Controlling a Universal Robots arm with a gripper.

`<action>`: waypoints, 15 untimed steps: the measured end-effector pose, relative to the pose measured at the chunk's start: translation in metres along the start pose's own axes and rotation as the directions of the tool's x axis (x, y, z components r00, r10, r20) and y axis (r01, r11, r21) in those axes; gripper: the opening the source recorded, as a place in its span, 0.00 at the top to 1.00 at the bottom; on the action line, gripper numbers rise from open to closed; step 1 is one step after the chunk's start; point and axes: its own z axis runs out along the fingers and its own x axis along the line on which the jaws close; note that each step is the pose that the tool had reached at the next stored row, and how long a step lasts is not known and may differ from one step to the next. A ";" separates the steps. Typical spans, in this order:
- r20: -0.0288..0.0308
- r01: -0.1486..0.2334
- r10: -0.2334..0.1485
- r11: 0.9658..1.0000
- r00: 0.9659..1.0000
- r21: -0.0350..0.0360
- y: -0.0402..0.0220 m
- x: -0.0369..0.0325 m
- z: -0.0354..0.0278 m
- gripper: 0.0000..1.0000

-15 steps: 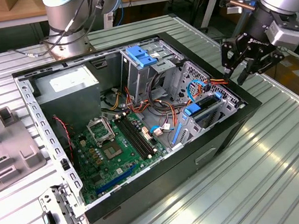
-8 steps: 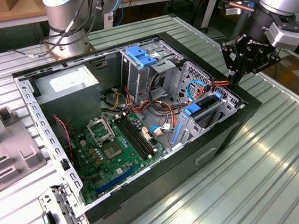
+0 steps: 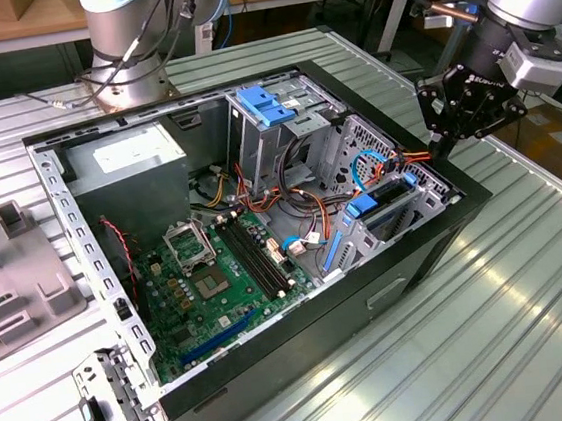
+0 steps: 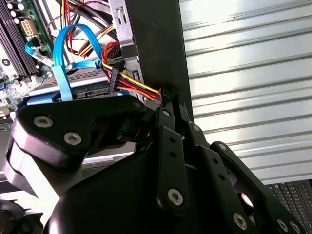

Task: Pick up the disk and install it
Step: 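Insert the first disk wire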

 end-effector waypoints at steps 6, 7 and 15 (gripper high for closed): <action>0.000 0.000 0.000 1.000 1.000 0.000 0.0000 -0.0001 -0.0028 0.82; 0.000 0.000 0.000 1.000 1.000 0.000 0.0000 -0.0001 -0.0029 0.82; 0.000 0.000 0.000 1.000 1.000 0.000 0.0016 -0.0019 -0.0028 0.82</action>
